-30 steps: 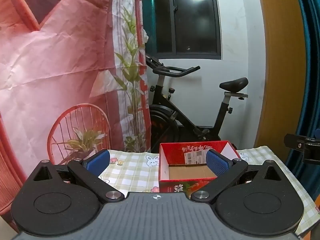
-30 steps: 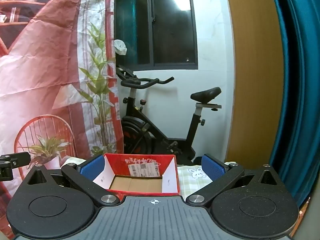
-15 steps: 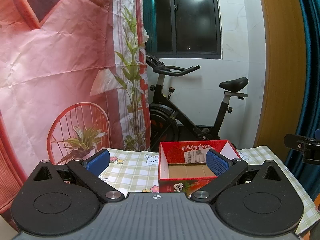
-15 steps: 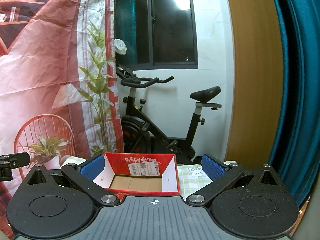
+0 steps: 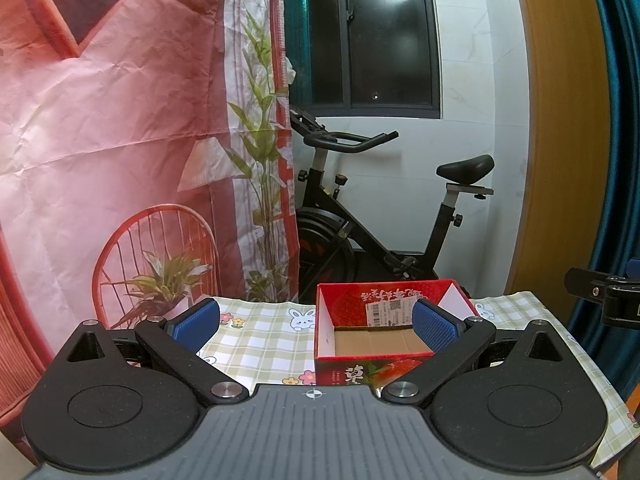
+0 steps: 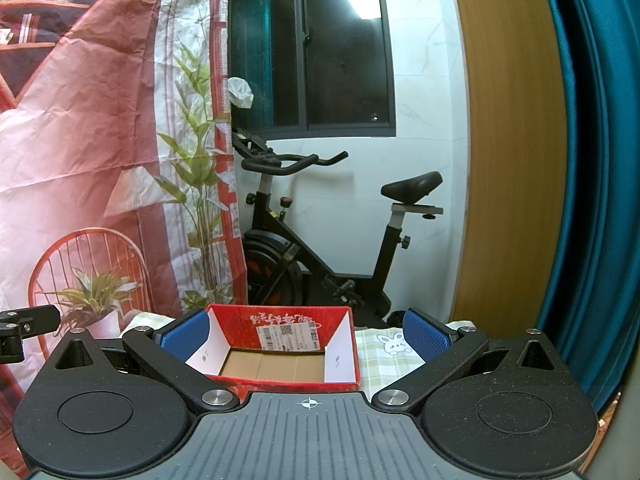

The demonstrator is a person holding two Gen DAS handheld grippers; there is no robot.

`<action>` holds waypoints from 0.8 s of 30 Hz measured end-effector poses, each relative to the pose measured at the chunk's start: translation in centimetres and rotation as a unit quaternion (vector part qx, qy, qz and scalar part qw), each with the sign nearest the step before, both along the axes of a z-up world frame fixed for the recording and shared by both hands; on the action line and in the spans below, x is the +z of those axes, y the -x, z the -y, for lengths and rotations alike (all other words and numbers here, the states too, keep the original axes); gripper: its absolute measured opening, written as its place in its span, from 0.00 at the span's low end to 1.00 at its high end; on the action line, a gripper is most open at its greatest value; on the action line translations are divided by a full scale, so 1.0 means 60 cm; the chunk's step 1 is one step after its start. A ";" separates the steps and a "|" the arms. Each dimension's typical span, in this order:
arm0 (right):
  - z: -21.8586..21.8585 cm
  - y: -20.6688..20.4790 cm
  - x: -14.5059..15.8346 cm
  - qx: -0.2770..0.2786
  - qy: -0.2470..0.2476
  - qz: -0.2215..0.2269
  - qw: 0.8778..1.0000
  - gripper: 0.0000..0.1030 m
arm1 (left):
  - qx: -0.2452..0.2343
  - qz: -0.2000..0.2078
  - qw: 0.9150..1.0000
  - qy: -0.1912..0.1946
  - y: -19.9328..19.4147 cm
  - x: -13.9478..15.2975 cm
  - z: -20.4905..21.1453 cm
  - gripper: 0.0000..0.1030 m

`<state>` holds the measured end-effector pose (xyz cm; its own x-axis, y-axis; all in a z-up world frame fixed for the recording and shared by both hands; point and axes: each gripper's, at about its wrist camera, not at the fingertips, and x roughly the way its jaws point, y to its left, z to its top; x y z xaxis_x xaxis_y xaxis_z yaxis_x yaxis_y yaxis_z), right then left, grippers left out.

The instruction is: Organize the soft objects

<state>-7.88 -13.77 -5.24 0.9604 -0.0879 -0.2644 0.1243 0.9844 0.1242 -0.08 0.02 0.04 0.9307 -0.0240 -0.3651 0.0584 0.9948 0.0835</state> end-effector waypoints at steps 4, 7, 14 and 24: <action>0.002 0.001 -0.002 -0.001 0.000 0.000 1.000 1.00 | -0.002 0.001 1.000 0.001 0.000 0.000 0.000 1.00; 0.003 0.001 -0.002 0.000 0.000 0.000 1.000 1.00 | -0.006 0.001 1.000 0.007 0.000 0.000 0.001 1.00; -0.002 -0.005 -0.004 -0.001 0.000 -0.001 1.000 1.00 | -0.002 0.001 1.000 0.021 -0.002 -0.001 -0.001 1.00; 0.000 -0.006 -0.009 0.001 0.000 -0.002 1.000 1.00 | -0.002 0.003 1.000 0.022 -0.002 -0.001 0.001 1.00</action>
<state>-7.50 -13.74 -5.75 0.9595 -0.0867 -0.2681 0.1235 0.9846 0.1234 0.04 -0.02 -0.01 0.9330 -0.0436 -0.3572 0.0619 0.9973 0.0400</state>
